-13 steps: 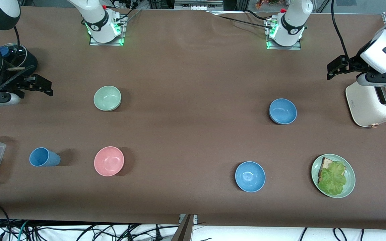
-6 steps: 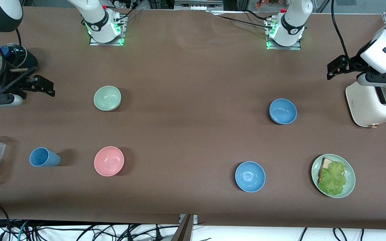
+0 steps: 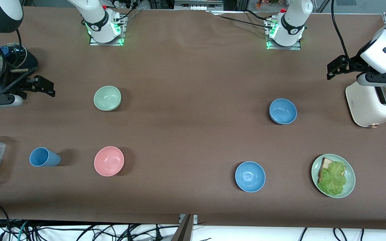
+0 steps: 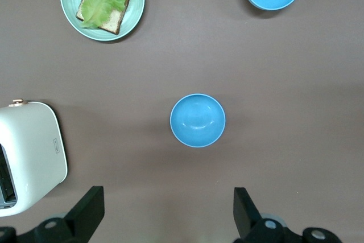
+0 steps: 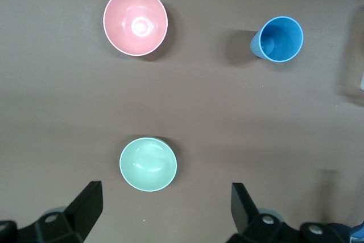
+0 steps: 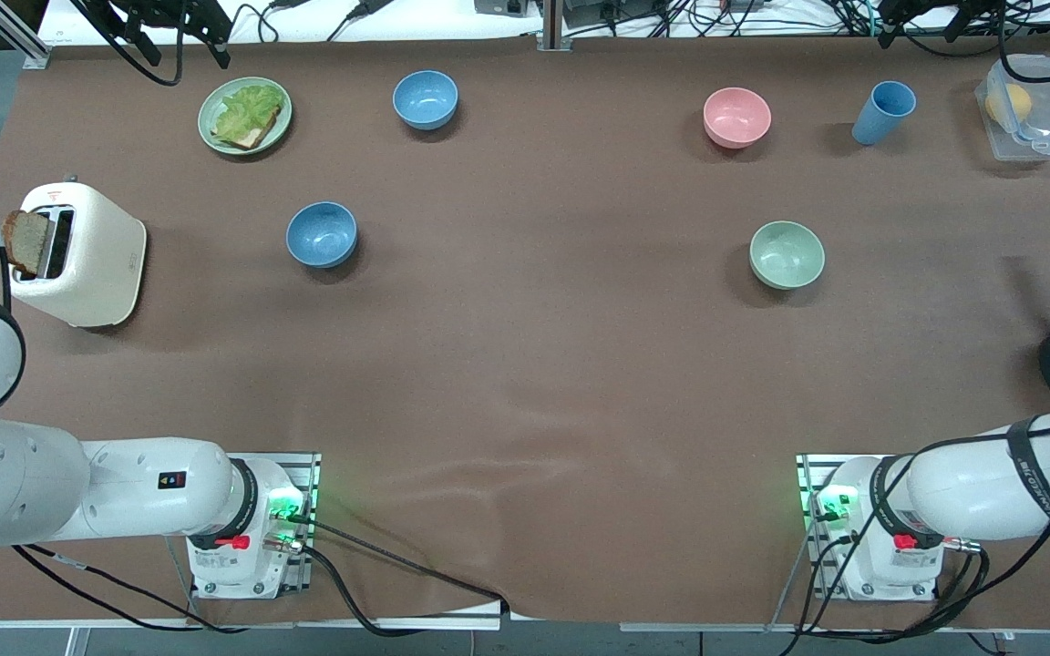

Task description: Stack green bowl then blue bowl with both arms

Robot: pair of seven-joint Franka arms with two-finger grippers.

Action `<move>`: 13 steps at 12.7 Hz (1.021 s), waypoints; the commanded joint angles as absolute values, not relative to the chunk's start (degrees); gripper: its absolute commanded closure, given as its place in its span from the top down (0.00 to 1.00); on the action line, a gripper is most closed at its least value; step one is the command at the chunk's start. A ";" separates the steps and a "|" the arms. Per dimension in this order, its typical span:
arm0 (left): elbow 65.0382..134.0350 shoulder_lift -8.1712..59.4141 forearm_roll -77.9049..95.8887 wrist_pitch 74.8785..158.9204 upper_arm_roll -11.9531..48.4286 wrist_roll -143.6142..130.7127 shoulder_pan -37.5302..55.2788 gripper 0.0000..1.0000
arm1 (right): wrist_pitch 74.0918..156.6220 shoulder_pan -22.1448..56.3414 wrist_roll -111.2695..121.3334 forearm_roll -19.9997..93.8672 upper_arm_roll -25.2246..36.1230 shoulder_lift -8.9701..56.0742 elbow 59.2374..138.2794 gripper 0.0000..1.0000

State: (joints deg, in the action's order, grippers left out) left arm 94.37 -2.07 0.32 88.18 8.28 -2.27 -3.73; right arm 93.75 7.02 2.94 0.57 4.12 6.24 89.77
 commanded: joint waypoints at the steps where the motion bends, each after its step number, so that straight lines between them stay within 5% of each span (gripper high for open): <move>1: 93.34 -1.85 1.58 87.36 8.26 -2.81 -3.78 1.00 | 92.55 6.94 3.34 0.79 3.96 6.50 88.59 1.00; 13: 93.34 -1.85 1.67 87.28 8.26 -2.46 -3.78 1.00 | 92.55 6.94 3.43 0.79 4.04 7.47 88.59 1.00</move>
State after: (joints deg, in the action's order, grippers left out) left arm 94.37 -2.04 0.32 88.18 8.31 -2.27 -3.73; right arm 93.67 7.02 2.94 0.57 4.12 7.20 89.78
